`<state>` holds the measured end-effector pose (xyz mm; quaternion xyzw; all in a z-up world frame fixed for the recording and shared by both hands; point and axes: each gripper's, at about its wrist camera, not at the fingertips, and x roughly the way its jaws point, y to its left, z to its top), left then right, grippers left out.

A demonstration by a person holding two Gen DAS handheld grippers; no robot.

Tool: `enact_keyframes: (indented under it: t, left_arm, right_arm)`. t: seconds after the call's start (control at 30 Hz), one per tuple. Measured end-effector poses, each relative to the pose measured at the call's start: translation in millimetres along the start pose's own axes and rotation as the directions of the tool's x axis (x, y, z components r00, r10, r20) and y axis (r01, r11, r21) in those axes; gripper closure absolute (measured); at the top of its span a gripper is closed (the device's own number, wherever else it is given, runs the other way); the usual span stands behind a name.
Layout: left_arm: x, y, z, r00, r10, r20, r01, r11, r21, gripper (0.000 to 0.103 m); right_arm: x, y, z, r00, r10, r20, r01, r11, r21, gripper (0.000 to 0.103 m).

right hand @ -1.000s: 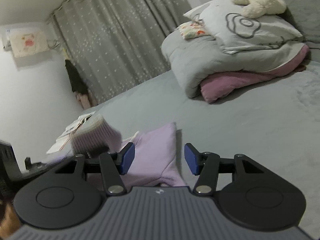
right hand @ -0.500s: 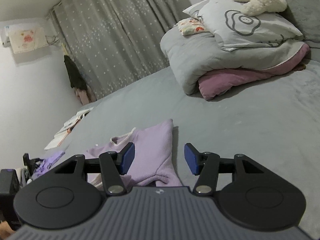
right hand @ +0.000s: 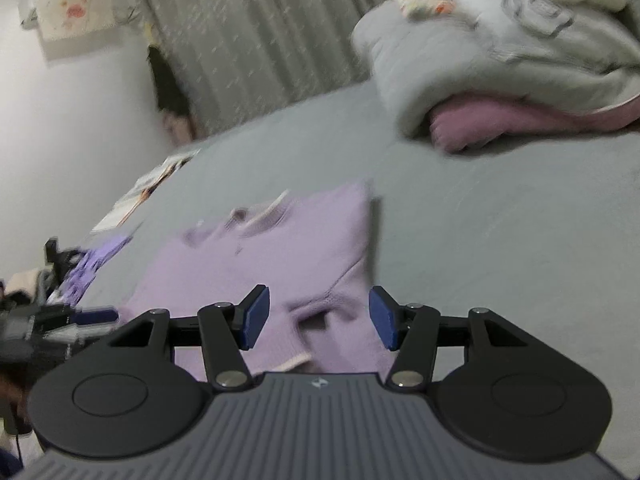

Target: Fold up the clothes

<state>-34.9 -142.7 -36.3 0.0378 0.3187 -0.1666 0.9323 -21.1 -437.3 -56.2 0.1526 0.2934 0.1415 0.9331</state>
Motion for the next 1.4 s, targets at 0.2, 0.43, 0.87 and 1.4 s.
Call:
enact_keyframes:
  t: [0.2,0.43,0.87,1.4]
  left_arm:
    - [31.2,76.2,-6.3,0.998,0.015,-0.054,-0.032,0.946,-0.322,0.044]
    - [26.4,105.2,-6.1,0.997,0.011,-0.083,-0.047,0.895,-0.443,0.061]
    - [6.1,115.8,9.6,0.955,0.285,-0.079,-0.296,0.907,-0.299,0.052]
    - [4.6,108.2,8.7,0.924,0.378,-0.061,-0.383,0.916,-0.116,0.052]
  right_arm:
    - [50.4,23.8,-11.6,0.996,-0.062,-0.069,0.052,0.989,-0.141,0.046]
    - [67.3,41.3,-30.9,0.989,-0.095,-0.112,0.071,0.976,-0.205,0.071]
    - [43.0,21.6,-24.3,0.991,0.0,-0.134,0.0,1.0,-0.004,0.09]
    - [36.3,21.4,-4.7,0.988,-0.155,0.001,0.152,0.971,-0.184,0.069]
